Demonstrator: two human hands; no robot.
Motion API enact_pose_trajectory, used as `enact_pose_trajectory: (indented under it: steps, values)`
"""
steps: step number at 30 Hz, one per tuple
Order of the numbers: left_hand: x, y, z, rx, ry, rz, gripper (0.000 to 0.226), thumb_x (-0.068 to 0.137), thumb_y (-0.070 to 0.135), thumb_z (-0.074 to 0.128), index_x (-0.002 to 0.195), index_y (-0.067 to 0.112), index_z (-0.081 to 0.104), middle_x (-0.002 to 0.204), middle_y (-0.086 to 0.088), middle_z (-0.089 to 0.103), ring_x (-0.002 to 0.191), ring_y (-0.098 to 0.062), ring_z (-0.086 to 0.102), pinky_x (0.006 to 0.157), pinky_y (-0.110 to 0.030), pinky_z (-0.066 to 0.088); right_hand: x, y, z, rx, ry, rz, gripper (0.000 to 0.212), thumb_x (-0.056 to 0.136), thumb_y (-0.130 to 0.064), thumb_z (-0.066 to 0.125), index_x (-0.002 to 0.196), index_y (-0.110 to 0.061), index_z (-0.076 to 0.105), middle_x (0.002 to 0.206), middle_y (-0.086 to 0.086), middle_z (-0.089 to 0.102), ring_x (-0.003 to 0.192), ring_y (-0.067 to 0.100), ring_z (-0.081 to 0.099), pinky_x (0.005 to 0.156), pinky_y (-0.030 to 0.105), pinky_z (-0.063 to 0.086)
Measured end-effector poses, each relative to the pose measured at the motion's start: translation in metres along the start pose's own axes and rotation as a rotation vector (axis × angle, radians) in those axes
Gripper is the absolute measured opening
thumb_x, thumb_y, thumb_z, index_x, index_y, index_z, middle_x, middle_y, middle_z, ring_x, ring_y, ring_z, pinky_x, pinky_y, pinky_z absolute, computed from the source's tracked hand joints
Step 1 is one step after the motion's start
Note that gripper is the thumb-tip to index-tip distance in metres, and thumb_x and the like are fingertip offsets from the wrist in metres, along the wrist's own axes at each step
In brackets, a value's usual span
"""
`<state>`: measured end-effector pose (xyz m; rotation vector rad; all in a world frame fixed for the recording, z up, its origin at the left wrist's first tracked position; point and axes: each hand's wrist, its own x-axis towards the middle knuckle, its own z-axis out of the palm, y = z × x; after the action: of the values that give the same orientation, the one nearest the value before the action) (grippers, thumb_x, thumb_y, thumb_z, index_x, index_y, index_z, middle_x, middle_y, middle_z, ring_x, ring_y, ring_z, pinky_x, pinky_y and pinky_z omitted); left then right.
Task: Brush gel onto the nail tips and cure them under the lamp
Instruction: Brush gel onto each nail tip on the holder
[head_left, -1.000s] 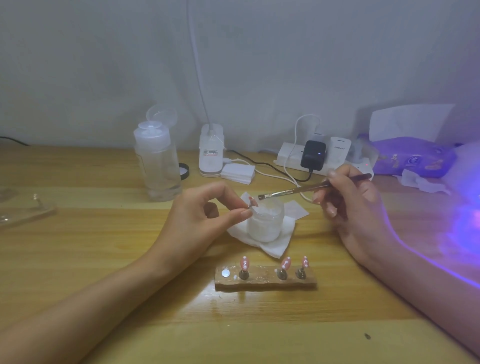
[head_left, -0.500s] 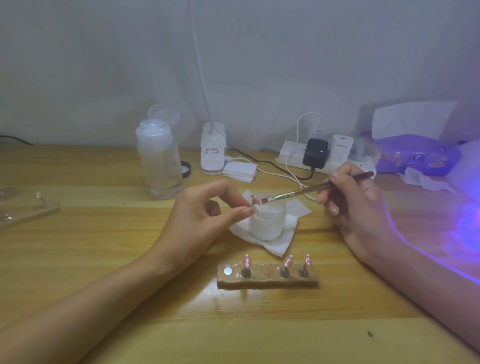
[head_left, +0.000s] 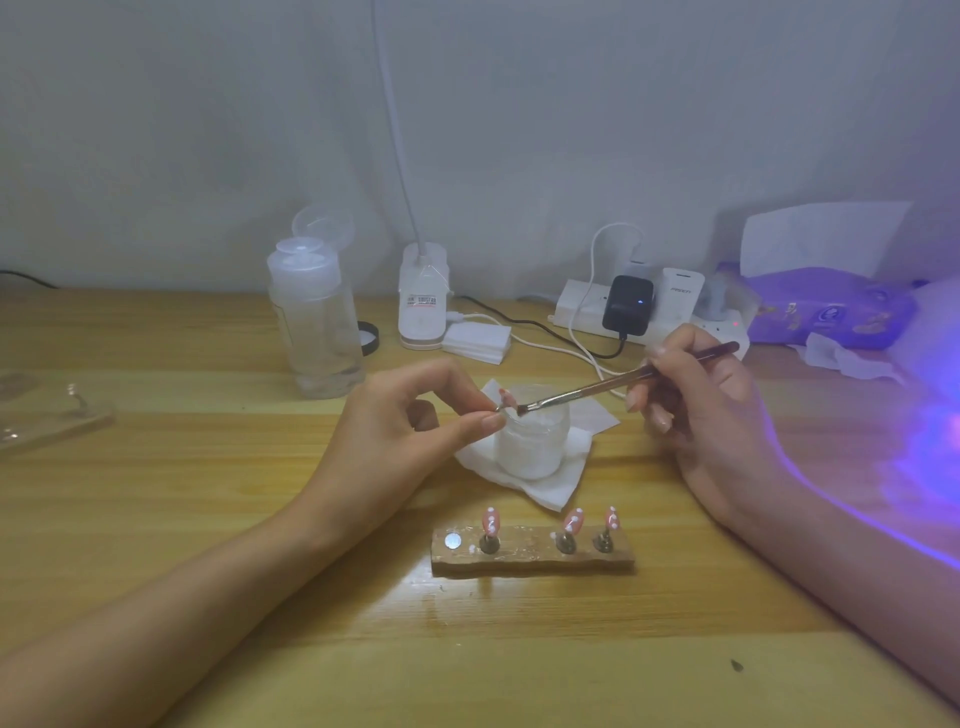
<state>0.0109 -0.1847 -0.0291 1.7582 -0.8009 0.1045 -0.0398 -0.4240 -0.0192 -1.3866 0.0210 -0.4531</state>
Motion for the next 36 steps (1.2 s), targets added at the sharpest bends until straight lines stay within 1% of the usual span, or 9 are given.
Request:
enact_pose_trajectory:
  steps: [4, 8, 13, 17, 21, 25, 29, 33, 36]
  values:
    - [0.0006, 0.0005, 0.0004, -0.002, 0.009, -0.002, 0.011, 0.080, 0.030, 0.077, 0.073, 0.028, 0.068, 0.077, 0.013, 0.070, 0.045, -0.006, 0.033, 0.047, -0.014, 0.031, 0.0000, -0.0029, 0.0021, 0.036, -0.036, -0.015, 0.024, 0.088, -0.032, 0.061, 0.067, -0.026, 0.051, 0.063, 0.007, 0.067, 0.043, 0.011, 0.045, 0.039, 0.015, 0.029]
    - [-0.0005, 0.0003, 0.0001, -0.010, 0.002, 0.007, 0.013, 0.082, 0.025, 0.078, 0.074, 0.023, 0.069, 0.069, 0.018, 0.066, 0.045, -0.004, 0.031, 0.047, -0.011, 0.029, -0.0004, -0.0005, 0.0012, -0.009, -0.001, 0.014, 0.031, 0.097, -0.020, 0.056, 0.067, -0.024, 0.046, 0.058, 0.007, 0.064, 0.042, 0.010, 0.043, 0.038, 0.015, 0.027]
    - [-0.0001, 0.0000, -0.0001, -0.005, -0.001, 0.014, 0.013, 0.083, 0.023, 0.078, 0.075, 0.024, 0.069, 0.065, 0.020, 0.064, 0.044, -0.003, 0.031, 0.046, -0.009, 0.028, -0.0017, -0.0018, 0.0023, 0.012, -0.036, -0.013, 0.026, 0.091, -0.029, 0.060, 0.069, -0.023, 0.048, 0.063, 0.008, 0.068, 0.044, 0.012, 0.045, 0.039, 0.015, 0.030]
    - [-0.0004, 0.0002, -0.0002, -0.004, 0.001, 0.013, 0.013, 0.082, 0.023, 0.078, 0.074, 0.026, 0.068, 0.068, 0.018, 0.066, 0.044, -0.003, 0.032, 0.046, -0.009, 0.029, -0.0010, -0.0011, 0.0004, 0.008, 0.013, 0.002, 0.035, 0.099, -0.016, 0.053, 0.066, -0.025, 0.047, 0.057, 0.006, 0.063, 0.041, 0.009, 0.041, 0.037, 0.014, 0.027]
    - [0.0000, -0.0005, -0.0004, -0.006, 0.008, 0.010, 0.011, 0.080, 0.029, 0.076, 0.073, 0.028, 0.069, 0.072, 0.017, 0.067, 0.044, -0.003, 0.032, 0.046, -0.011, 0.029, -0.0013, -0.0023, 0.0028, 0.014, -0.048, -0.024, 0.027, 0.091, -0.029, 0.060, 0.064, -0.027, 0.053, 0.062, 0.008, 0.068, 0.043, 0.011, 0.046, 0.038, 0.014, 0.031]
    - [-0.0003, -0.0004, 0.0003, -0.006, 0.008, 0.021, 0.011, 0.080, 0.027, 0.077, 0.074, 0.022, 0.069, 0.068, 0.019, 0.065, 0.044, -0.004, 0.030, 0.046, -0.011, 0.028, -0.0010, -0.0011, 0.0008, 0.000, 0.005, 0.000, 0.032, 0.098, -0.017, 0.054, 0.067, -0.023, 0.047, 0.058, 0.006, 0.064, 0.041, 0.009, 0.043, 0.037, 0.014, 0.028]
    - [-0.0005, -0.0004, -0.0001, -0.002, 0.003, 0.031, 0.011, 0.082, 0.026, 0.078, 0.075, 0.023, 0.069, 0.070, 0.018, 0.066, 0.045, -0.004, 0.031, 0.046, -0.011, 0.029, -0.0018, -0.0029, 0.0031, 0.027, -0.042, -0.018, 0.025, 0.090, -0.031, 0.060, 0.067, -0.026, 0.052, 0.063, 0.007, 0.068, 0.043, 0.011, 0.046, 0.039, 0.015, 0.031]
    - [-0.0006, -0.0001, -0.0002, -0.005, 0.001, 0.034, 0.012, 0.082, 0.024, 0.078, 0.075, 0.023, 0.069, 0.072, 0.018, 0.067, 0.044, -0.005, 0.030, 0.046, -0.012, 0.029, -0.0014, -0.0014, 0.0020, -0.011, 0.008, 0.009, 0.033, 0.098, -0.018, 0.054, 0.066, -0.024, 0.047, 0.057, 0.005, 0.063, 0.041, 0.009, 0.042, 0.037, 0.015, 0.028]
    - [-0.0002, -0.0007, -0.0002, 0.005, 0.006, 0.032, 0.011, 0.082, 0.025, 0.078, 0.075, 0.024, 0.069, 0.074, 0.016, 0.068, 0.045, -0.006, 0.030, 0.046, -0.013, 0.030, -0.0017, -0.0033, 0.0029, 0.029, -0.007, -0.015, 0.028, 0.091, -0.028, 0.060, 0.065, -0.026, 0.050, 0.060, 0.005, 0.066, 0.042, 0.010, 0.045, 0.038, 0.015, 0.030]
